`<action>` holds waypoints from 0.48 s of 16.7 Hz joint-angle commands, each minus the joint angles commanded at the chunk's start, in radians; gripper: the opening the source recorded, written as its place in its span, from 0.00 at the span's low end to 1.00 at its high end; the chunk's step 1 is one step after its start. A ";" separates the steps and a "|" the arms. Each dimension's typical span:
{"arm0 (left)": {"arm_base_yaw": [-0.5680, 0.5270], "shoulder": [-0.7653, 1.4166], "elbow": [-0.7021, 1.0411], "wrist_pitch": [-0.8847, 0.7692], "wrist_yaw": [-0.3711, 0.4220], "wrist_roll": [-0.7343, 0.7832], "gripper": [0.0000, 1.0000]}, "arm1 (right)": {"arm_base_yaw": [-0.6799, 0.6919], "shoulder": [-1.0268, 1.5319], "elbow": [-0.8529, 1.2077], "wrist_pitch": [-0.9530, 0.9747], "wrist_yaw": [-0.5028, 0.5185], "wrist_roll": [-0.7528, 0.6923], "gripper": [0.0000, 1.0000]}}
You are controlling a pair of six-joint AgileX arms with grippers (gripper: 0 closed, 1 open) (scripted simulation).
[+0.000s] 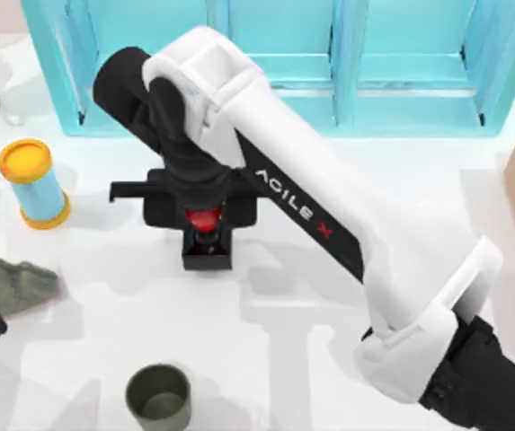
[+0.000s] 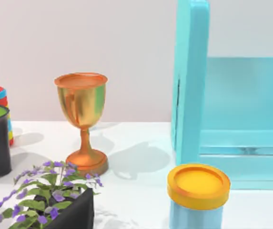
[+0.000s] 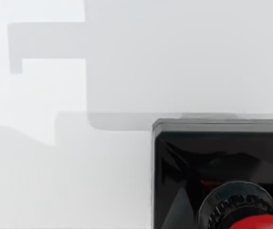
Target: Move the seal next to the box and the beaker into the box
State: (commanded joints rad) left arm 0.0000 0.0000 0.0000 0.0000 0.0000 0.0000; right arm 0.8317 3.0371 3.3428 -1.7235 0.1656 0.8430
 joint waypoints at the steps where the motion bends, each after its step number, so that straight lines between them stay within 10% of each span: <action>1: 0.000 0.000 0.000 0.000 0.000 0.000 1.00 | -0.006 -0.034 -0.043 0.017 -0.001 -0.006 0.00; 8: 0.000 0.000 0.000 0.000 0.000 0.000 1.00 | -0.065 -0.382 -0.592 0.190 -0.014 -0.066 0.00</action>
State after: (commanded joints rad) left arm 0.0000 0.0000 0.0000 0.0000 0.0000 0.0000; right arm 0.7667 2.6548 2.7512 -1.5338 0.1518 0.7772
